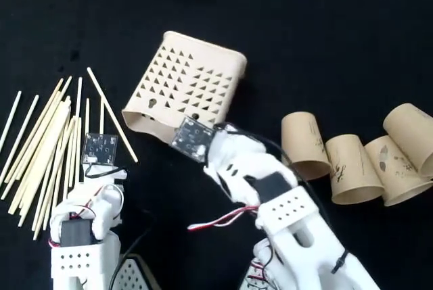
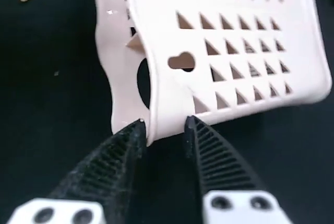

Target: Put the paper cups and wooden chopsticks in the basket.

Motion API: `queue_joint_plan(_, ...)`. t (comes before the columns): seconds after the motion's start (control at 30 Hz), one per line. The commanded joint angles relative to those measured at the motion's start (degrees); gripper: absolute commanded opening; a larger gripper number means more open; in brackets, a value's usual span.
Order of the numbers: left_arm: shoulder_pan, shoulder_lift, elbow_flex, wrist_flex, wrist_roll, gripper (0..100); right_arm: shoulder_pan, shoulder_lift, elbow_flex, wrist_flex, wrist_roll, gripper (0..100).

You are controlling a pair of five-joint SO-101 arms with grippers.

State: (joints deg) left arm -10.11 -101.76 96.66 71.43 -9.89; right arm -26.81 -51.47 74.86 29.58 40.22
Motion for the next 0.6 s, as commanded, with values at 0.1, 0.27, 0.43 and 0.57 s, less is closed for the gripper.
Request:
queue_joint_plan(0.1, 0.5, -0.5, 0.7, 0.4, 0.4, 3, 1.1, -1.8, 10.8, -19.2, 0.5, 12.3)
queue_joint_plan(0.27, 0.5, -0.5, 0.7, 0.4, 0.4, 3, 1.1, -1.5, 20.2, -39.6, 0.6, 12.3)
queue_joint_plan(0.43, 0.5, -0.5, 0.7, 0.4, 0.4, 3, 1.1, -0.9, 20.9, -41.2, 0.7, 11.8)
queue_joint_plan(0.57, 0.5, -0.5, 0.7, 0.4, 0.4, 3, 1.3, -1.2, 20.0, -41.2, 0.4, 0.9)
